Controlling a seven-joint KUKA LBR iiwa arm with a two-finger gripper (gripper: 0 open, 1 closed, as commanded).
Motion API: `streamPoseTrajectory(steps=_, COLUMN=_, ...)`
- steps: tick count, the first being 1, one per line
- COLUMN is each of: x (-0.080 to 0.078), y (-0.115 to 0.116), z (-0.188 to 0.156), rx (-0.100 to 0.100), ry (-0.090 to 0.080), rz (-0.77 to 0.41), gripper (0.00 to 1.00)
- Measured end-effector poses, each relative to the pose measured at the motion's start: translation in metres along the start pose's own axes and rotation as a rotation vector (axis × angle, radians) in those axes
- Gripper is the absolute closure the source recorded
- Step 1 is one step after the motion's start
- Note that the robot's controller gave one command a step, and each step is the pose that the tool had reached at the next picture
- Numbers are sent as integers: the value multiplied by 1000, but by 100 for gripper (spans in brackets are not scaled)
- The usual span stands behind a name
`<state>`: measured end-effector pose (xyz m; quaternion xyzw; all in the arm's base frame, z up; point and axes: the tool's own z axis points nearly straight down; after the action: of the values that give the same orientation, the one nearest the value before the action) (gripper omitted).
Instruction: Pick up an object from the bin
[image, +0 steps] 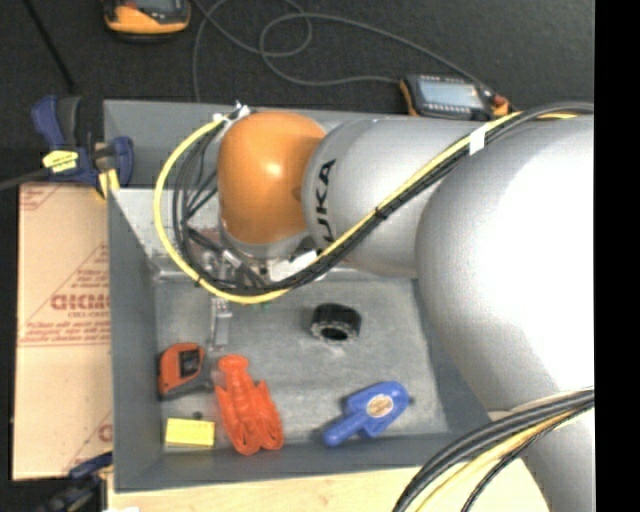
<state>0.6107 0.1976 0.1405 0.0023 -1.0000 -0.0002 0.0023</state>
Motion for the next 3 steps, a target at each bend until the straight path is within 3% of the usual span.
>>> streamPoseTrajectory(steps=1, x=-2, y=-16, z=-52, rx=2, ry=-1, rz=-44, gripper=0)
streamPoseTrajectory(steps=2, x=20, y=-14, z=-64, rx=0, ry=-22, rz=-214, gripper=0)
streamPoseTrajectory(steps=3, x=61, y=1, z=-16, rx=0, ry=-9, rz=-296, gripper=0)
